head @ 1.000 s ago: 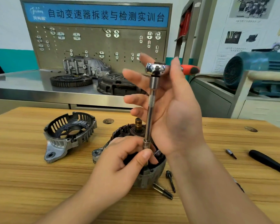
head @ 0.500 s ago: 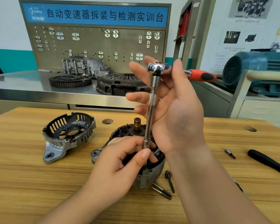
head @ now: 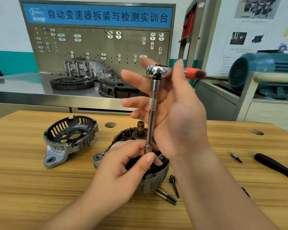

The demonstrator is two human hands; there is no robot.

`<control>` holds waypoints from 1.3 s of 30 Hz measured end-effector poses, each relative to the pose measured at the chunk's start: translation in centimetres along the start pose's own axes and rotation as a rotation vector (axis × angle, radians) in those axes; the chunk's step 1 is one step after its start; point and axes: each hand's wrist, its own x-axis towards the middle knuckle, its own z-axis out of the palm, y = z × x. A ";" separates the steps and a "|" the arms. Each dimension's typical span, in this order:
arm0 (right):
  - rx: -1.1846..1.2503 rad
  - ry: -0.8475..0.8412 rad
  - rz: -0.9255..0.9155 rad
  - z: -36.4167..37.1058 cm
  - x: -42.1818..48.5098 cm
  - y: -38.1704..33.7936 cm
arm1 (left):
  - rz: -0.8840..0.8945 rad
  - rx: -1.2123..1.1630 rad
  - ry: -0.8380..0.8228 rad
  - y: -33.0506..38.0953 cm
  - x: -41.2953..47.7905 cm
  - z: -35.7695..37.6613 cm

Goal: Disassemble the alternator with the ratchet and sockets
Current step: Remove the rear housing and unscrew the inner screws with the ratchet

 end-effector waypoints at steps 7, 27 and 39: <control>-0.244 -0.041 -0.269 0.3 -0.2 0.2 | -0.062 -0.042 0.012 -0.3 0.0 -0.2; -0.043 0.025 -0.085 -0.2 0.2 0.0 | -0.029 -0.080 -0.033 -0.4 0.3 -0.3; -0.172 0.012 -0.296 0.1 0.2 0.2 | -0.058 -0.070 -0.032 -0.4 0.3 -0.4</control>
